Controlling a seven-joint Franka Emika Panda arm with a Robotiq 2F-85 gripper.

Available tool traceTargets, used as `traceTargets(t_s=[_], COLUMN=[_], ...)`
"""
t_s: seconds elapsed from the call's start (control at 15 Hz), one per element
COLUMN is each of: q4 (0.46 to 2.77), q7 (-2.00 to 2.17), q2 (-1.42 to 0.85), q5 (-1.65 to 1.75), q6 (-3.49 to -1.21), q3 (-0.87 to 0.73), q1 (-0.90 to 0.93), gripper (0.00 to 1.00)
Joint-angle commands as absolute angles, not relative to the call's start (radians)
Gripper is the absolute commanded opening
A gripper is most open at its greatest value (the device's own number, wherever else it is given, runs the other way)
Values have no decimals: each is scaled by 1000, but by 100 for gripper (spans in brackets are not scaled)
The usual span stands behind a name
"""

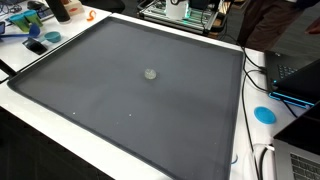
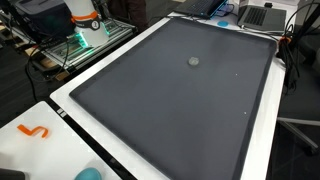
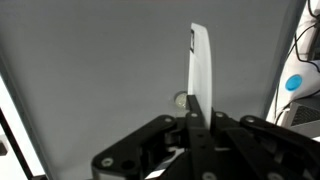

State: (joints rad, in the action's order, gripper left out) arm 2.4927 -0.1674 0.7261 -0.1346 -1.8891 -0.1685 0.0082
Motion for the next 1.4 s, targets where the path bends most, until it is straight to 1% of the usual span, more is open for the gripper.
traceTargets(t_s=[0.0, 0.73, 0.8, 1.33], q4=[2490, 2490, 2490, 2342], q7=[-175, -177, -178, -113], q2=[724, 724, 724, 515], q5=[-143, -142, -142, -88], q6=[-1885, -1885, -1885, -1921], q3=[-158, -158, -158, 10], q1=[-6, -5, -5, 38], gripper=[4, 4, 1, 1])
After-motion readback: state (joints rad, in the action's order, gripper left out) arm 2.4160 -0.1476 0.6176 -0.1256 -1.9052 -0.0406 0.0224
